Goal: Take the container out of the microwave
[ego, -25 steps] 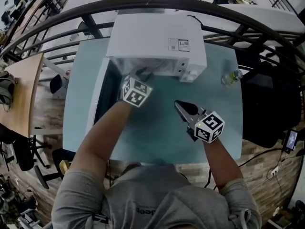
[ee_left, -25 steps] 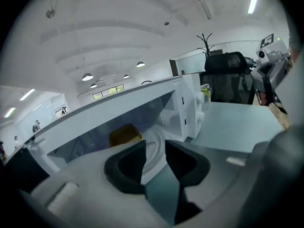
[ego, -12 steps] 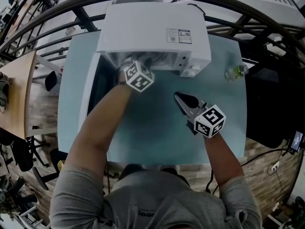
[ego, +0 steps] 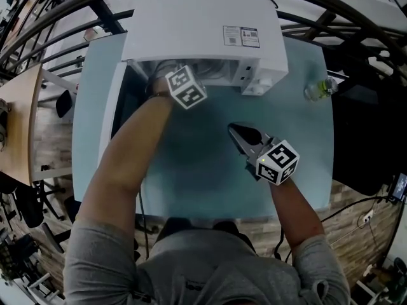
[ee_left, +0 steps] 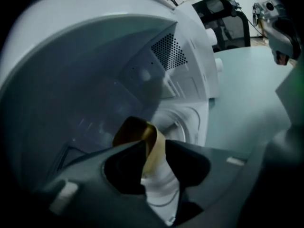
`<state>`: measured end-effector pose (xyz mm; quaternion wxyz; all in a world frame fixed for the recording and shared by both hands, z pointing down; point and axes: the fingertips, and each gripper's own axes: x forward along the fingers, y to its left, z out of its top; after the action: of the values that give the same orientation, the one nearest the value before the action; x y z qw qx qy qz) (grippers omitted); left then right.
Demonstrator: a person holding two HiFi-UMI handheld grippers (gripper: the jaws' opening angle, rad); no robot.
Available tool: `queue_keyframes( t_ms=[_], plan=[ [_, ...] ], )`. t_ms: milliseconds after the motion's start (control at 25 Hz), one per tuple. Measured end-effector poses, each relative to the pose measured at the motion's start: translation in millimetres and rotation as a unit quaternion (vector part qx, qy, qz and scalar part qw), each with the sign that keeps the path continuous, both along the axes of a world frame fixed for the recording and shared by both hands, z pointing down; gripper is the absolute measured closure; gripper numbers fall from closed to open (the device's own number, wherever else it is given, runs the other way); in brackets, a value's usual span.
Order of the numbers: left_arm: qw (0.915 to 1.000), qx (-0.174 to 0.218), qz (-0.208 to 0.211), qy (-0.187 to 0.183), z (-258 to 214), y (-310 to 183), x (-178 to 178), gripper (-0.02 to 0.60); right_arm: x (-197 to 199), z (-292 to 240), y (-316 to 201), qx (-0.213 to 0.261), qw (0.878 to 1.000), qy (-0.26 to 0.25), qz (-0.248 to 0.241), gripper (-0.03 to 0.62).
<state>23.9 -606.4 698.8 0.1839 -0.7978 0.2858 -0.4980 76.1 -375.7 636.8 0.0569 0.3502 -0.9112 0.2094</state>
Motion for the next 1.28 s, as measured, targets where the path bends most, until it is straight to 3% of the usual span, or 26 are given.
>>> queue_keyframes(
  t_ms=[360, 640, 920, 1280],
  plan=[
    [0.9958, 0.014, 0.041, -0.081, 11, -5, -4, 0.497, 0, 12, 10, -0.007, 1.000, -0.007, 0.001, 0.591],
    [0.9865, 0.013, 0.076, -0.145, 20, -8, -6, 0.509, 0, 17, 19, -0.015, 1.000, -0.007, 0.000, 0.591],
    [0.9847, 0.018, 0.077, -0.155, 20, -12, -7, 0.550, -2, 18, 22, -0.016, 1.000, -0.008, -0.001, 0.591],
    [0.9854, 0.006, 0.078, -0.151, 16, -7, -10, 0.554, -5, 16, 23, -0.015, 1.000, -0.007, -0.004, 0.591]
  ],
)
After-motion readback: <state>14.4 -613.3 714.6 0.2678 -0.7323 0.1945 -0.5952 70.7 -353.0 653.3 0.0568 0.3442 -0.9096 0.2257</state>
